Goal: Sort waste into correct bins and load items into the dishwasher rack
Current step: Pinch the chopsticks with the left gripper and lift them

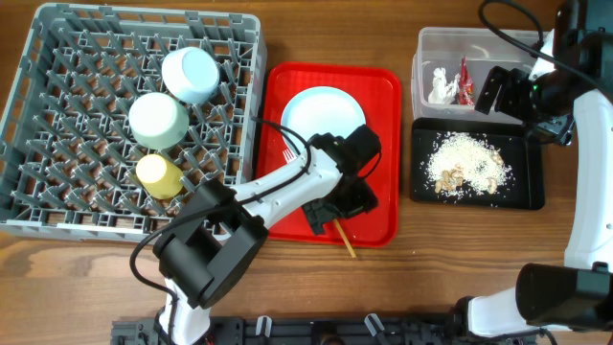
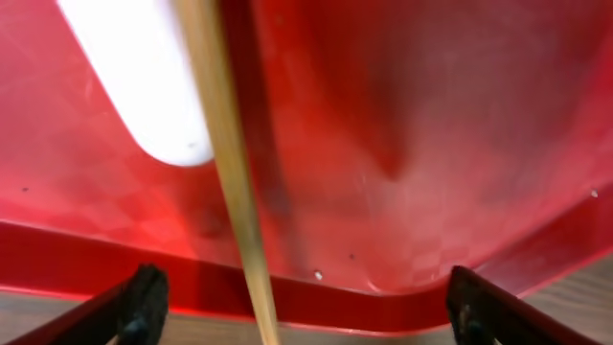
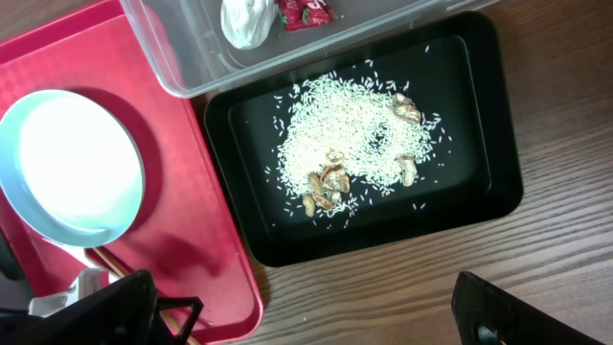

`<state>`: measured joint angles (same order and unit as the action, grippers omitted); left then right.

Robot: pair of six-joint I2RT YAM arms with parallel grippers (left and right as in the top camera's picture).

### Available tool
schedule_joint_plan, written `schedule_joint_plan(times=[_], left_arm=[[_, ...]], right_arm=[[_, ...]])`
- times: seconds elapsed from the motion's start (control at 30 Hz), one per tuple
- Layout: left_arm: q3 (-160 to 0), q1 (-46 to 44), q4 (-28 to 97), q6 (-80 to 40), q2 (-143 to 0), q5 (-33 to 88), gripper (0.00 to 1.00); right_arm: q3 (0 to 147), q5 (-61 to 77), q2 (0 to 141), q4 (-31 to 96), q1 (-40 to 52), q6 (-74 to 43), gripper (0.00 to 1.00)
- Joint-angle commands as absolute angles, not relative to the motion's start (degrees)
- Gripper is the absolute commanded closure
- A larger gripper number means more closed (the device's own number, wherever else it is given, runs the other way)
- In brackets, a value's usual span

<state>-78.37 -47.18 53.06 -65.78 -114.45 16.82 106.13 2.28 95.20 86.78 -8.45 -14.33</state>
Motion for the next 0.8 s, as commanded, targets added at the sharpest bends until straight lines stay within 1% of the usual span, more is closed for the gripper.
schedule_joint_plan(times=[0.0, 0.13, 0.2, 0.27, 0.3, 0.33, 0.6, 0.77], left_arm=[[-77.23, -47.79, 52.64, -67.13, -113.82, 13.82, 0.17], [-76.71, -48.9, 50.46, -67.16, -114.04, 13.85, 0.19], [-76.71, -49.54, 49.8, -67.16, -114.19, 13.82, 0.27], [-76.71, -50.11, 49.54, -67.13, -114.24, 13.26, 0.32], [-76.71, -50.3, 49.47, -67.13, -114.24, 12.82, 0.38], [-76.71, -50.41, 49.47, -67.13, -114.24, 12.49, 0.42], [-76.71, -50.41, 49.52, -67.16, -114.32, 11.31, 0.44], [-76.71, -50.41, 49.89, -67.16, -114.34, 11.0, 0.43]], right_arm=[[106.39, 1.5, 95.31, 86.85, -8.6, -15.16, 0.0], [106.39, 1.52, 95.31, 86.83, -8.6, -15.18, 0.0], [106.39, 1.52, 95.31, 86.76, -8.6, -15.18, 0.0], [106.39, 1.5, 95.31, 86.76, -8.6, -15.16, 0.0], [106.39, 1.52, 95.31, 86.78, -8.6, -15.18, 0.0], [106.39, 1.52, 95.31, 86.78, -8.6, -15.18, 0.0], [106.39, 1.52, 95.31, 86.85, -8.6, -15.18, 0.0], [106.39, 1.52, 95.31, 86.85, -8.6, -15.16, 0.0]])
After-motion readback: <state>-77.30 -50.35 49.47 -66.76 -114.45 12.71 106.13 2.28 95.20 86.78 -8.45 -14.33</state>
